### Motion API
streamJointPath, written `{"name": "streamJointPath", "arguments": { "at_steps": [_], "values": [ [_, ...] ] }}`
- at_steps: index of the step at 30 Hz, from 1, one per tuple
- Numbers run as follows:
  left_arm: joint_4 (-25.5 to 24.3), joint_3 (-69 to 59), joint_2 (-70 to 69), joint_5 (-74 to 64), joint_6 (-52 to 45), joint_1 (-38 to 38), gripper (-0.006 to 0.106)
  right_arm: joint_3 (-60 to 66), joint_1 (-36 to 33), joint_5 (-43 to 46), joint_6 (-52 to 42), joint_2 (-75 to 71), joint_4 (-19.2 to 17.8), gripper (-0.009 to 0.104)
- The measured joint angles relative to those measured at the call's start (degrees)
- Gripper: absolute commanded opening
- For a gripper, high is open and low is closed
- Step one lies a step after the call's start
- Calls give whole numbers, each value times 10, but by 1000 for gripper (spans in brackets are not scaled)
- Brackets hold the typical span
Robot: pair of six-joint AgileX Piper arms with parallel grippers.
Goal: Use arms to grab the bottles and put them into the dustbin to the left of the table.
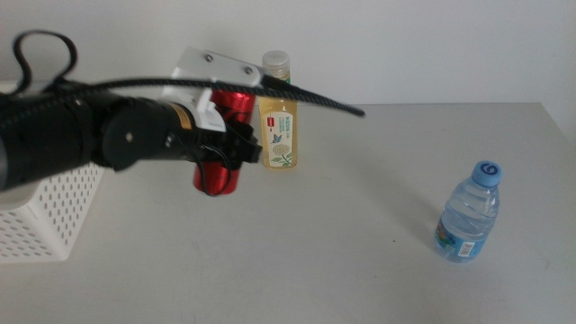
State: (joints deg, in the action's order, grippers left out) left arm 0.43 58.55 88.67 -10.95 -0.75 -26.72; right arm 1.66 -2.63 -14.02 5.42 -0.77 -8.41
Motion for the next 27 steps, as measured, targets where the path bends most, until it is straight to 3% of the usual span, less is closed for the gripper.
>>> {"name": "streamJointPath", "arguments": {
  "at_steps": [5, 12, 20, 27],
  "values": [
    [2, 110, 0, -208, -28, 97, 18, 0, 0, 0, 0, 0, 0, 94],
    [8, 260, 0, -388, -88, 247, 18, 0, 0, 0, 0, 0, 0, 94],
    [68, 326, 0, -454, -165, 390, 17, 0, 0, 0, 0, 0, 0, 94],
    [86, 329, 47, -450, -187, 449, 6, 0, 0, 0, 0, 0, 0, 94]
  ]
}}
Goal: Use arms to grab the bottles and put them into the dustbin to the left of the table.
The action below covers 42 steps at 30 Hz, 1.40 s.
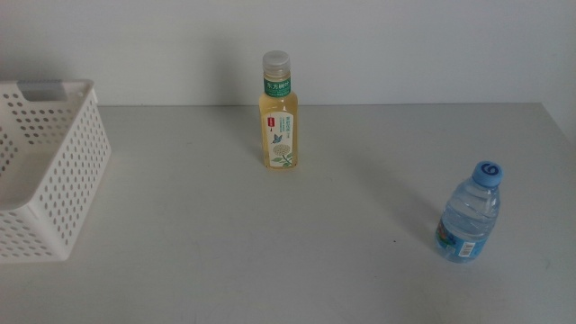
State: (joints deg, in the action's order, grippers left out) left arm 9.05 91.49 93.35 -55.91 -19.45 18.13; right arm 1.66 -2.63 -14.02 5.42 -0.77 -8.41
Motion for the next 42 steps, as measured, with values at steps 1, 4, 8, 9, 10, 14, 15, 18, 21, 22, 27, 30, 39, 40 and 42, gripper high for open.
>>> {"name": "streamJointPath", "arguments": {
  "at_steps": [1, 4, 8, 9, 10, 14, 15, 18, 21, 22, 27, 30, 39, 40, 42],
  "values": [
    [-1, 0, 14, 3, -1, 3, 5, 0, 0, 0, 0, 0, 0, 94],
    [-3, 0, 54, 9, -1, 5, 5, 0, 0, 0, 0, 0, 0, 94],
    [-17, 0, 100, 13, -1, 5, 5, 0, 0, 0, 0, 0, 0, 94],
    [-22, 0, 110, 14, -1, 5, 5, 0, 0, 0, 0, 0, 0, 94],
    [-28, 0, 120, 14, -1, 5, 5, 0, 0, 0, 0, 0, 0, 94],
    [-43, 0, 159, 20, -1, 5, 5, 0, 0, 0, 0, 0, 0, 94],
    [-43, 0, 167, 22, 0, 5, 5, 0, 0, 0, 0, 0, 0, 94],
    [-44, 0, 193, 26, 0, 5, 5, 0, 0, 0, 0, 0, 0, 94],
    [-45, 0, 213, 26, 0, 5, 5, 0, 0, 0, 0, 0, 0, 94],
    [-45, 0, 220, 25, 1, 5, 5, 0, 0, 0, 0, 0, 0, 94],
    [-45, 0, 238, 25, 1, 5, 6, 0, 0, 0, 0, 0, 0, 94],
    [-45, 0, 239, 24, 1, 5, 40, 0, 0, 0, 0, 0, 0, 94],
    [-34, 1, 239, 36, -1, 5, 94, 0, 0, 0, 0, 0, 0, 94],
    [-34, 1, 239, 37, -1, 5, 94, 0, 0, 0, 0, 0, 0, 94],
    [-34, 1, 238, 35, -1, 5, 94, 0, 0, 0, 0, 0, 0, 94]
  ]
}}
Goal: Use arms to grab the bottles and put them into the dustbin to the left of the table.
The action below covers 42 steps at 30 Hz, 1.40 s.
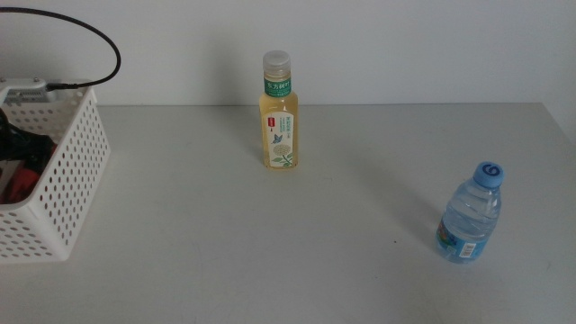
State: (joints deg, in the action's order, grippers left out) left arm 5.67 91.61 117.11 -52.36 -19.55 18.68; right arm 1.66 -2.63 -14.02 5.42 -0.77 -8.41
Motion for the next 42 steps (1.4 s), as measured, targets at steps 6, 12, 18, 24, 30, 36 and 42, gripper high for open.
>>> {"name": "streamJointPath", "arguments": {
  "at_steps": [6, 12, 18, 24, 30, 36, 42],
  "values": [
    [2, 0, -39, -11, 8, -2, 92, 0, 0, 0, 0, 0, 0, 94],
    [10, 0, -126, -25, 18, -4, 92, 0, 0, 0, 0, 0, 0, 94],
    [76, 0, -227, -46, 22, -4, 92, 0, 0, 0, 0, 0, 0, 94],
    [117, -9, -322, -106, -7, -45, 92, 0, 0, 0, 0, 0, 0, 94],
    [113, -77, -428, -59, -9, -149, 92, 0, 0, 0, 0, 0, 0, 94],
    [38, -256, -550, 95, 76, -275, 92, 0, 0, 0, 0, 0, 0, 94],
    [-64, -476, -627, 324, 206, -384, 92, 0, 0, 0, 0, 0, 0, 94]
  ]
}}
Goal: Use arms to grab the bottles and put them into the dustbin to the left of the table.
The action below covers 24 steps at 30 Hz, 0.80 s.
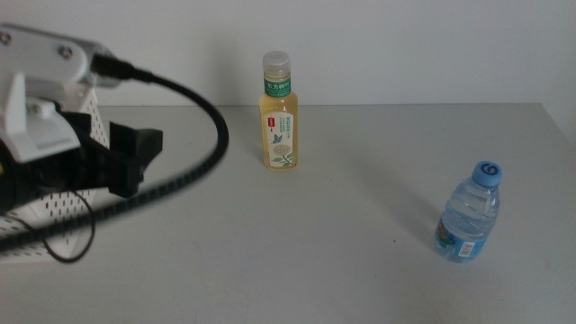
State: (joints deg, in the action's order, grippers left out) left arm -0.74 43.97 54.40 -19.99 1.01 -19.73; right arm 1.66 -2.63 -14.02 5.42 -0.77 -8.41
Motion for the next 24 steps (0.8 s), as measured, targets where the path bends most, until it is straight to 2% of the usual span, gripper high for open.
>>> {"name": "streamJointPath", "arguments": {
  "at_steps": [4, 10, 24],
  "values": [
    [-43, -114, -20, 149, 60, -40, 92, 0, 0, 0, 0, 0, 0, 94],
    [-56, -222, -21, 309, 75, -49, 92, 0, 0, 0, 0, 0, 0, 94],
    [-58, -278, -15, 356, 78, -49, 92, 0, 0, 0, 0, 0, 0, 94]
  ]
}}
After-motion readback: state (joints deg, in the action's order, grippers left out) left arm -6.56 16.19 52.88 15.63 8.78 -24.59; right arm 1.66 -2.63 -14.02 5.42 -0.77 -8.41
